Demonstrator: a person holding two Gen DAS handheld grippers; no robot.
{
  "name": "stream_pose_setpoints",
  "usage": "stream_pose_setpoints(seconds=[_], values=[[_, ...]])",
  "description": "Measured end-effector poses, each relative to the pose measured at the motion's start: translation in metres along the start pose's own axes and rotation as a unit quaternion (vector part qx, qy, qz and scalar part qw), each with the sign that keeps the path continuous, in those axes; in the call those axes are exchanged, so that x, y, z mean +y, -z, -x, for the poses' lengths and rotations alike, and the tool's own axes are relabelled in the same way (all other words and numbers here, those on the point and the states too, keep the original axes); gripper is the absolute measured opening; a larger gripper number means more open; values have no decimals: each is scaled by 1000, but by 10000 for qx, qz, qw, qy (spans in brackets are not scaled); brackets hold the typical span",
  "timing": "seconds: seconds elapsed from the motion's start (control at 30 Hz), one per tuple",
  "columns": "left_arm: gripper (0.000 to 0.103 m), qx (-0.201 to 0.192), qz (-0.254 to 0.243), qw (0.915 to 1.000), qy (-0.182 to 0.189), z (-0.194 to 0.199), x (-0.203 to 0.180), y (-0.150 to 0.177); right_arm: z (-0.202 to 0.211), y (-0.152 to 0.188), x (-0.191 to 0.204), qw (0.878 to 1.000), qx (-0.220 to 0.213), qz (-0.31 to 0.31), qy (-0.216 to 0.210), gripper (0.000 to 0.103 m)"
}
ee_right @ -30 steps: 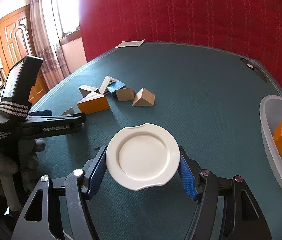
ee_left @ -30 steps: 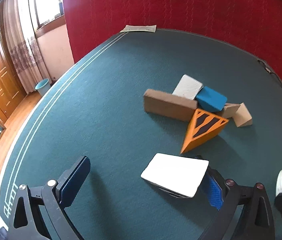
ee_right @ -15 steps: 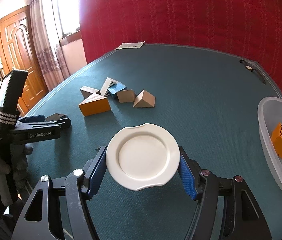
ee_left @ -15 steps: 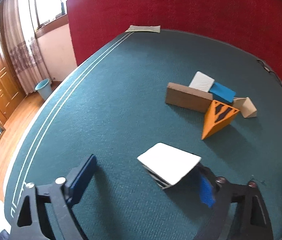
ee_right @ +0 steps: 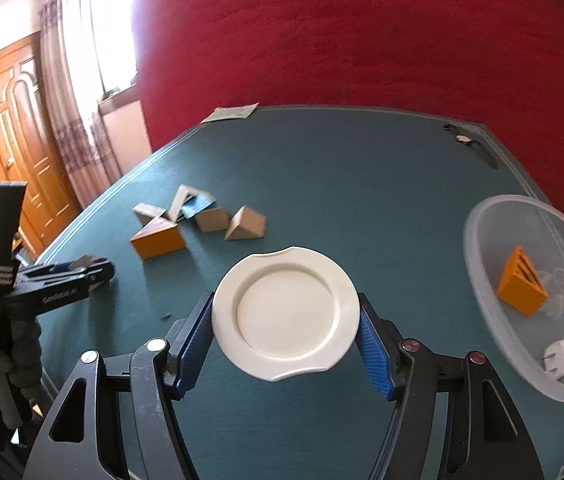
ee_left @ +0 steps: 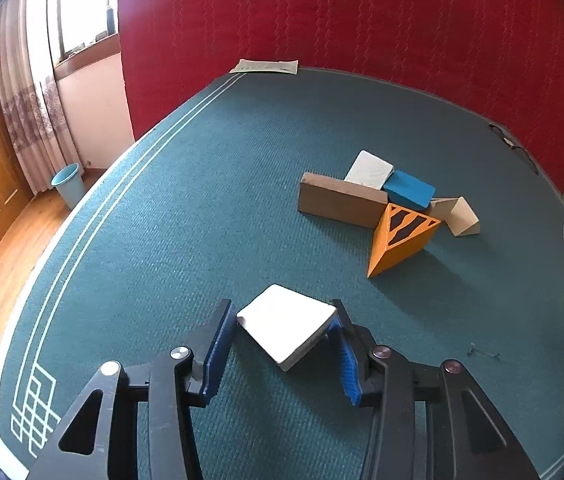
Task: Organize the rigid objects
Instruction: 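Carry the white plate toward the bowl with the right gripper while the left grasps the white block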
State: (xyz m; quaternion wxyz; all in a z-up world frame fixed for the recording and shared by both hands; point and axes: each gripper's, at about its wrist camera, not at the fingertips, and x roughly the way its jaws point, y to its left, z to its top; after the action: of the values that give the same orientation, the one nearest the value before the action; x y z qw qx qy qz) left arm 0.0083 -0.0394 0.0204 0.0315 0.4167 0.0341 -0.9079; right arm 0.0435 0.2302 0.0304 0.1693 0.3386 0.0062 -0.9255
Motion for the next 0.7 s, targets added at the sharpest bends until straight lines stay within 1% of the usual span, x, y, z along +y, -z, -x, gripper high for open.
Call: stream_pose_setpoints(seconds=[0.2,0.4,0.7], values=[[48,-17,-89,10000,32,2,-4,2,13,-6,-25,9992,-160,-251,253,67],[47,-24,-175,9998,69,3,-11,3,25,-9,-57,9960,-282,-571,622,67],[47,-99,-400,9990,197,10,-25,5,44,-6,-117,9816,-387,-1287,1354,67]])
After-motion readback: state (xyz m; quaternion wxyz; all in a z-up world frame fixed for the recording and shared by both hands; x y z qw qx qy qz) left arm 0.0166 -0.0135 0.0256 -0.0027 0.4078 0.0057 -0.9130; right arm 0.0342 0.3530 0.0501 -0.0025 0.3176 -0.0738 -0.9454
